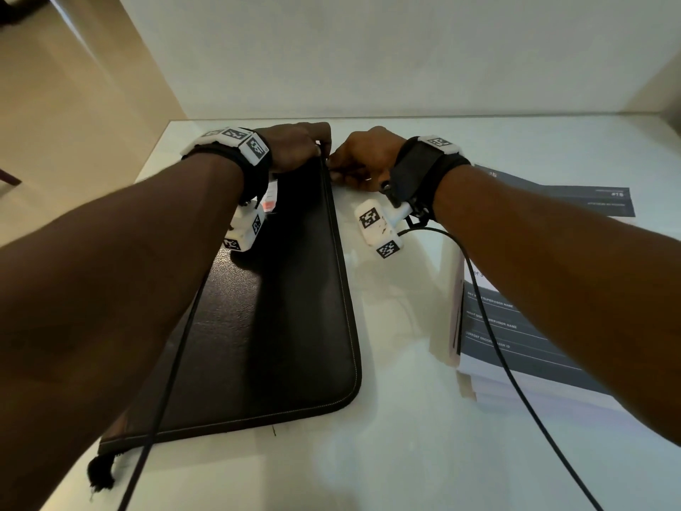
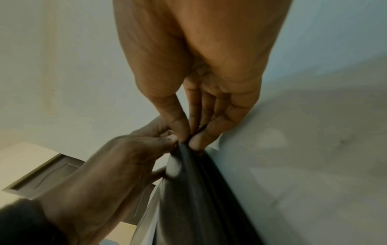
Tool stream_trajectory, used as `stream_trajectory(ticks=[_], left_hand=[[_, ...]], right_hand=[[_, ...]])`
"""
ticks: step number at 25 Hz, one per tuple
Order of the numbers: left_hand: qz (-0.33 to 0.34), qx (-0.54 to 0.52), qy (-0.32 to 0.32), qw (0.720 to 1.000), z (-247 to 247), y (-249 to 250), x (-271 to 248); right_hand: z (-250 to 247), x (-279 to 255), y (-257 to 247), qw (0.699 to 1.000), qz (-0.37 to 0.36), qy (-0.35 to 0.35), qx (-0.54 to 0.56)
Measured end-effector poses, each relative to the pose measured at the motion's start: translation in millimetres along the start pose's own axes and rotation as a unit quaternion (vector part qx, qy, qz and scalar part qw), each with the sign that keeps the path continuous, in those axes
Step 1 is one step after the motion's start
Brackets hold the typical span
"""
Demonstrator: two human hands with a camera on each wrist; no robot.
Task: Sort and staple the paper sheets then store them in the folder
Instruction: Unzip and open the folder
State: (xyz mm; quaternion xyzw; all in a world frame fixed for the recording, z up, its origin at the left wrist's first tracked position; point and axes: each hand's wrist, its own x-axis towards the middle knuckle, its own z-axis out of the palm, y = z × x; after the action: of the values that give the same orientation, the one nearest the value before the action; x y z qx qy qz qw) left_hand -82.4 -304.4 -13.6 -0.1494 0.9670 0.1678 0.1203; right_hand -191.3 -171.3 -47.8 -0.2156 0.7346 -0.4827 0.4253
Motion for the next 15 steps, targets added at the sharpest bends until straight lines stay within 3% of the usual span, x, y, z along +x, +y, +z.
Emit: stream_trajectory(ticks=[4, 10, 15], left_hand=[[-0.005, -0.010, 0.006, 1.000, 0.6, 3.5, -1.8], [-0.008, -0.016, -0.017, 1.000, 0.1, -0.1, 1.1], [-0.003, -0.008, 0.004, 1.000, 4.1, -7.1, 6.3]], right_hand=[[5.7, 7.1, 7.0, 0.998, -0.024, 0.046, -0.023], [9.9, 11.4, 13.3, 0.996, -0.052, 0.050, -0.055], [18.5, 6.7, 11.1, 0.981, -0.100, 0.069, -0.153]])
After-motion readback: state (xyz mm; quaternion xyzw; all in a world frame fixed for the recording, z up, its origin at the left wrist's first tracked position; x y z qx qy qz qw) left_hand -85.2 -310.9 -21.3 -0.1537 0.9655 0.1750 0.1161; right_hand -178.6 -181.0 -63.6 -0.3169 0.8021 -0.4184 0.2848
